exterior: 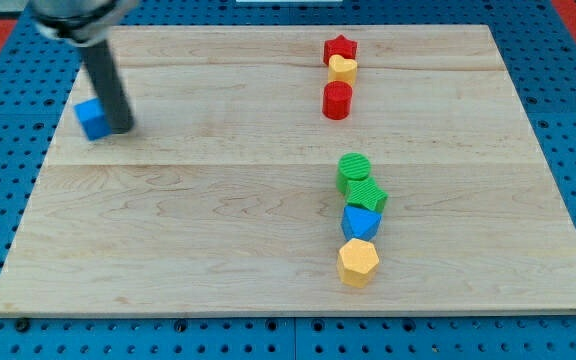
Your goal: Separate the green star and the green circle
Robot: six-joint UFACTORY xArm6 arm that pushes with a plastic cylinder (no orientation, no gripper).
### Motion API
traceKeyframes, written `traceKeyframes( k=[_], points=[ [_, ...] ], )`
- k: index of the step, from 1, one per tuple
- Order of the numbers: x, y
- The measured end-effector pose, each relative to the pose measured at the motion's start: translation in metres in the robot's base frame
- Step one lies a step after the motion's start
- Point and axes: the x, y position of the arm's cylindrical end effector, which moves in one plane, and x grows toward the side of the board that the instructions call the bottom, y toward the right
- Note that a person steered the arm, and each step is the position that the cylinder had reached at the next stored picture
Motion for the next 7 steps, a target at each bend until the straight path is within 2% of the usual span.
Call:
traceKeyframes(
  k=[2,3,4,5,6,7],
  points=[
    [0.003,0.203],
    [0.015,0.278],
    [0.048,0.366],
    [0.107,0.397],
    [0.122,0.374],
    [0.090,0.363]
  ],
)
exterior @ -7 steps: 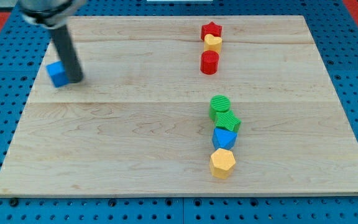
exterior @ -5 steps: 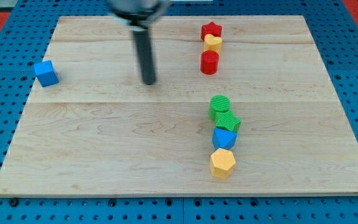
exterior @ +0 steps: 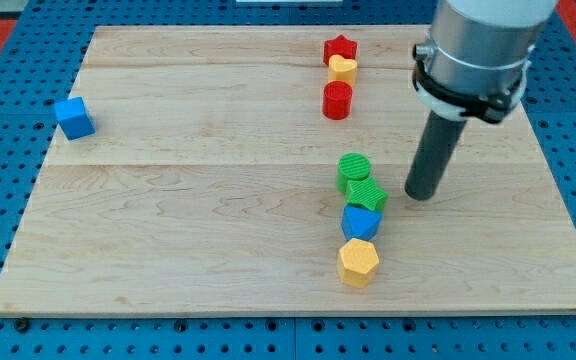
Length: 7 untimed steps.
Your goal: Separate the green star and the green circle
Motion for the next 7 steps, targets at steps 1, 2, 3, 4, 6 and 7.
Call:
traceKeyframes(
  k=[1,2,3,4,6,7],
  points=[
    [-0.018,-0.023],
    [-0.019,-0.026],
    [-0.014,-0.024],
    [-0.005,-0.025],
    [-0.002,0.020],
    [-0.004,-0.072]
  ],
)
